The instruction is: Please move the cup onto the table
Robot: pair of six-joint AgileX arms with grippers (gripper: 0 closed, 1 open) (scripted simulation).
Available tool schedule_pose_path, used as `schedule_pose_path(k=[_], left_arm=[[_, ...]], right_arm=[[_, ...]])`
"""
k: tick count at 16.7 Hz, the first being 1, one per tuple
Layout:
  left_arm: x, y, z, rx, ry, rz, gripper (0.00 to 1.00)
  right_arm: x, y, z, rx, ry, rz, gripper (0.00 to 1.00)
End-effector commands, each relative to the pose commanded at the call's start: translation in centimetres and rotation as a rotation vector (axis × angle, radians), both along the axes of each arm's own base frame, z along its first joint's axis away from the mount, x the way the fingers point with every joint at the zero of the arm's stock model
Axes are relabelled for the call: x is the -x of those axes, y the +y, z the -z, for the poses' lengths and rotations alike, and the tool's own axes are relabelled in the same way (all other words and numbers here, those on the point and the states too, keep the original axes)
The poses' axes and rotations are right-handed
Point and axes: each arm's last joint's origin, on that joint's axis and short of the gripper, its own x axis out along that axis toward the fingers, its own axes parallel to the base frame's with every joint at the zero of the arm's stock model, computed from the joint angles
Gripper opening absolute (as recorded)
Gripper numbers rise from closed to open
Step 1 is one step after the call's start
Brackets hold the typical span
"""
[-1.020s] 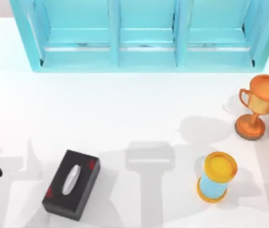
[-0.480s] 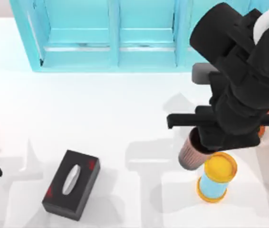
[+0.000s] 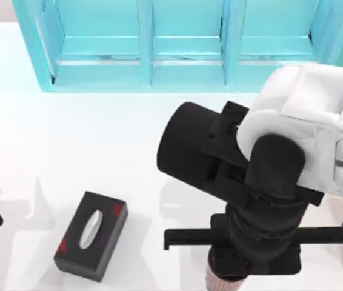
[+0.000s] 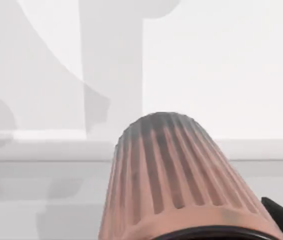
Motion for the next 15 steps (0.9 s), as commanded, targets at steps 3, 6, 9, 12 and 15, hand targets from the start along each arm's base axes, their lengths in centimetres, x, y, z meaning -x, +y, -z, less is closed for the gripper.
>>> schedule_pose_path(k=[3,6,9,12,15], left_arm=[[0.0,0.0,0.0,0.0,0.0,0.0,1.0],[0.0,0.0,0.0,0.0,0.0,0.0,1.0],[0.0,0.0,0.0,0.0,0.0,0.0,1.0],[0.0,0.0,0.0,0.0,0.0,0.0,1.0],[0.0,0.0,0.0,0.0,0.0,0.0,1.0]], right_arm=[[0.8,0.2,0.2,0.032,-0.002,0.01,0.0],[0.8,0.2,0.2,0.032,-0.002,0.01,0.0],[0.6,0.2,0.6,0.028,0.0,0.015,0.0],[0.6,0.5,3.0,0.024,-0.005,0.011,0.0],[0.7,0.7,5.9,0.028,-0.005,0.01,0.0]])
